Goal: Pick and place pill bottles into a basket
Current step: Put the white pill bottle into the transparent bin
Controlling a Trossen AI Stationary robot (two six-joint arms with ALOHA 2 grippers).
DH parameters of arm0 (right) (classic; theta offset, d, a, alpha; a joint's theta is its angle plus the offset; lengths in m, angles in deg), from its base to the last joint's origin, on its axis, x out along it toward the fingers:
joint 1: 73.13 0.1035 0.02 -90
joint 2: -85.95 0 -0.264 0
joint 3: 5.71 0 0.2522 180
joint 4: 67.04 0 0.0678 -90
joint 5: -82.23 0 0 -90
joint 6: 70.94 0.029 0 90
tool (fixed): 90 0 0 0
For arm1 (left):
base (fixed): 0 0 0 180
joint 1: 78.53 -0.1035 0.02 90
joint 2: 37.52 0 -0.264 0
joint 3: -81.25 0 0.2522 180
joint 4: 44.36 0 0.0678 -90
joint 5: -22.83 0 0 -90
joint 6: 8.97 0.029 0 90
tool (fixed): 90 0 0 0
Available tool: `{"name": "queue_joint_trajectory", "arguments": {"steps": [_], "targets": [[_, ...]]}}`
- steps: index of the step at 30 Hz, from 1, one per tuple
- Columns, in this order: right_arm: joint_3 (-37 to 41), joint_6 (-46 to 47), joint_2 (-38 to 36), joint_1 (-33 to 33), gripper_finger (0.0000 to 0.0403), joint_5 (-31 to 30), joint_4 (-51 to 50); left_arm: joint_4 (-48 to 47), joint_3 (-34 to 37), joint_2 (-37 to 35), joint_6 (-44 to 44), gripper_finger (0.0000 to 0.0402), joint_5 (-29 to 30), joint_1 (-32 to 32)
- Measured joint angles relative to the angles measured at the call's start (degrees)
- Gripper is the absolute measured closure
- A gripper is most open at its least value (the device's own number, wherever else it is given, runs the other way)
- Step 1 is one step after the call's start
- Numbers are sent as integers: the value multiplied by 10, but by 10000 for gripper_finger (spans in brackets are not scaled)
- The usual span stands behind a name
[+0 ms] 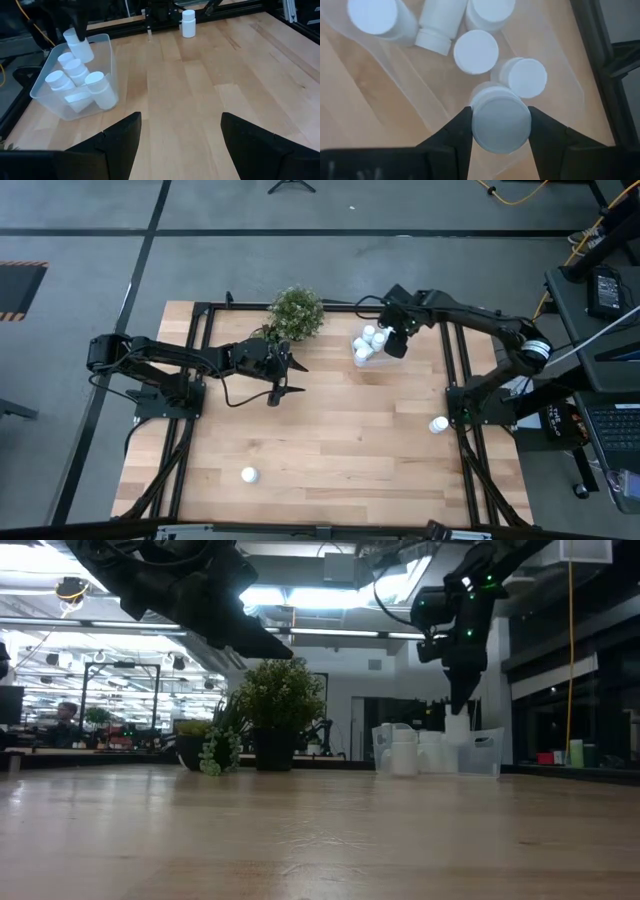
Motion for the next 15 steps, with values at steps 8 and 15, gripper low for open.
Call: {"name": "queue_joint_trajectory", "arguments": {"steps": [8, 15], "targets": [[0, 3, 25, -5, 253, -5, 8, 0, 0, 0, 1, 135, 0, 0], [1, 2, 32, -5, 253, -7, 38, 0, 0, 0, 0, 135, 0, 0]]}}
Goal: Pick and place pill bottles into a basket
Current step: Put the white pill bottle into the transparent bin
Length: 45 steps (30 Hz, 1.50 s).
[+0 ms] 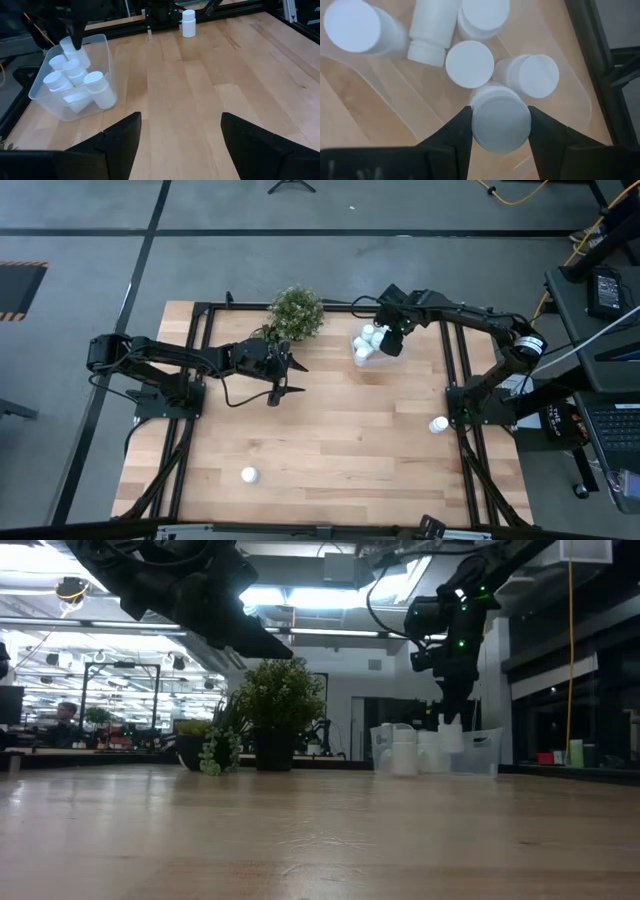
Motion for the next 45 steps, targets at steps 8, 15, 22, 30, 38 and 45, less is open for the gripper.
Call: {"name": "queue_joint_trajectory", "arguments": {"steps": [8, 15, 22, 30, 38, 45], "targets": [[49, 4, -1, 0, 253, 1, 61, 0, 0, 0, -11, 135, 0, 0], [66, -1, -1, 0, 253, 2, 92, 0, 0, 0, -14, 135, 0, 0], [67, 0, -2, 0, 253, 2, 94, 0, 0, 0, -14, 135, 0, 0], [67, 3, -2, 0, 158, 2, 94, 0, 0, 0, -15, 135, 0, 0], [67, -1, -2, 0, 144, 2, 97, 0, 0, 0, -16, 135, 0, 0], [42, -21, -32, 0, 205, 2, 71, -5, 0, 0, -16, 135, 0, 0]]}}
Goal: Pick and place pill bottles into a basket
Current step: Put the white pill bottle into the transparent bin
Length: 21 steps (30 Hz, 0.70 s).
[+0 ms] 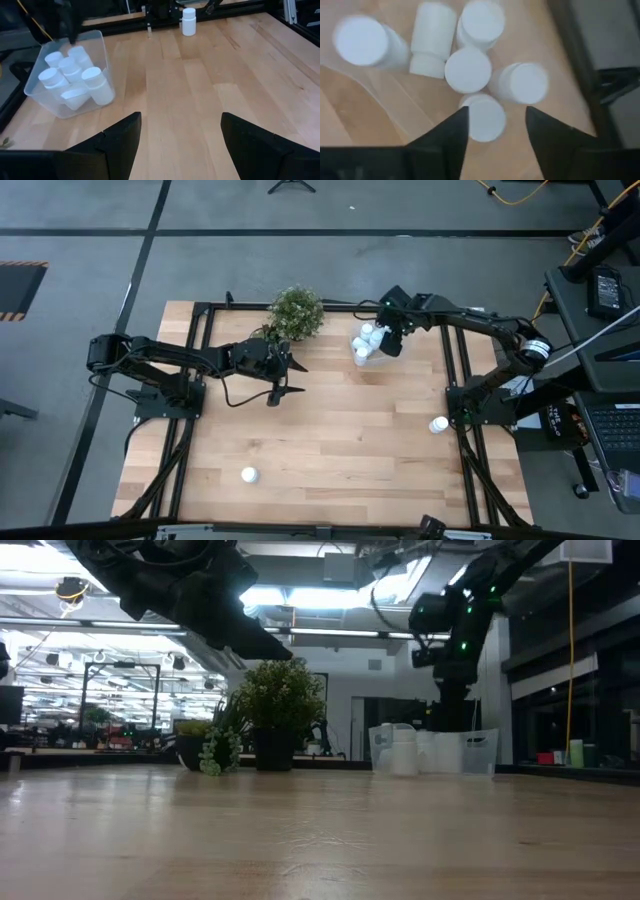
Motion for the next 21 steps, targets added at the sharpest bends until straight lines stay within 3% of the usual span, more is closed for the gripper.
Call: {"name": "queue_joint_trajectory", "arguments": {"steps": [10, 14, 21], "targets": [[-6, 3, -161, 4, 386, 0, -31, -12, 0, 0, 1, 135, 0, 0], [11, 18, -217, 30, 391, 5, -31, -12, 0, 0, 7, 135, 0, 0], [94, 59, -285, 108, 397, 6, 2, -42, 0, 0, 91, 135, -1, 10]]}}
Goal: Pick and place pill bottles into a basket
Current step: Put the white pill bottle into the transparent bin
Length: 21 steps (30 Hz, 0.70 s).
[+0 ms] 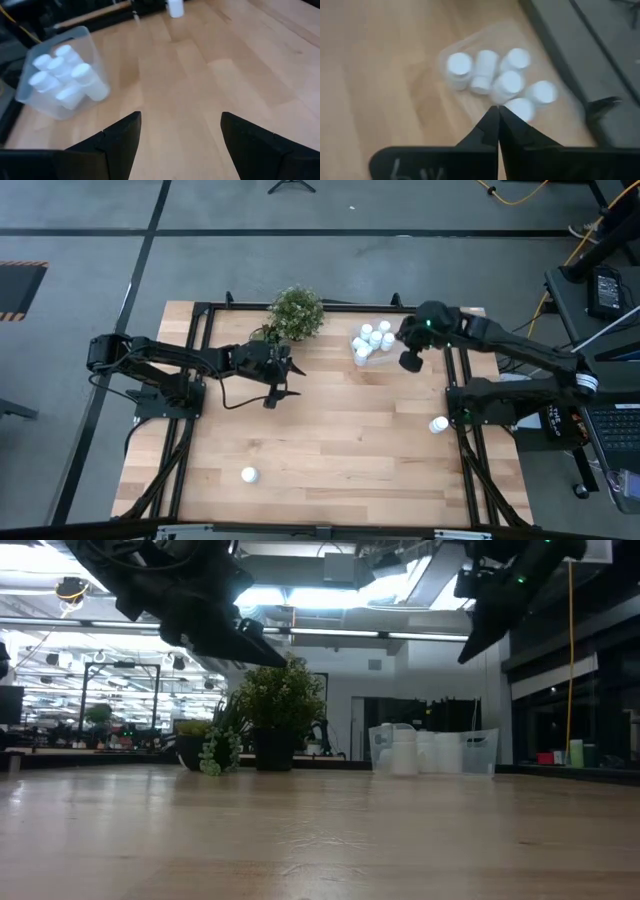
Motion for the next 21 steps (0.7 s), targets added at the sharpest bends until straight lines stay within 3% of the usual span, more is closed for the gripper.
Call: {"name": "queue_joint_trajectory", "arguments": {"steps": [11, 21], "targets": [[179, 57, -48, 98, 399, -1, 220, -48, -26, 0, -63, 135, 12, 88], [190, 54, -49, 150, 398, -1, 321, -334, -120, -7, -155, 135, 102, 200]]}}
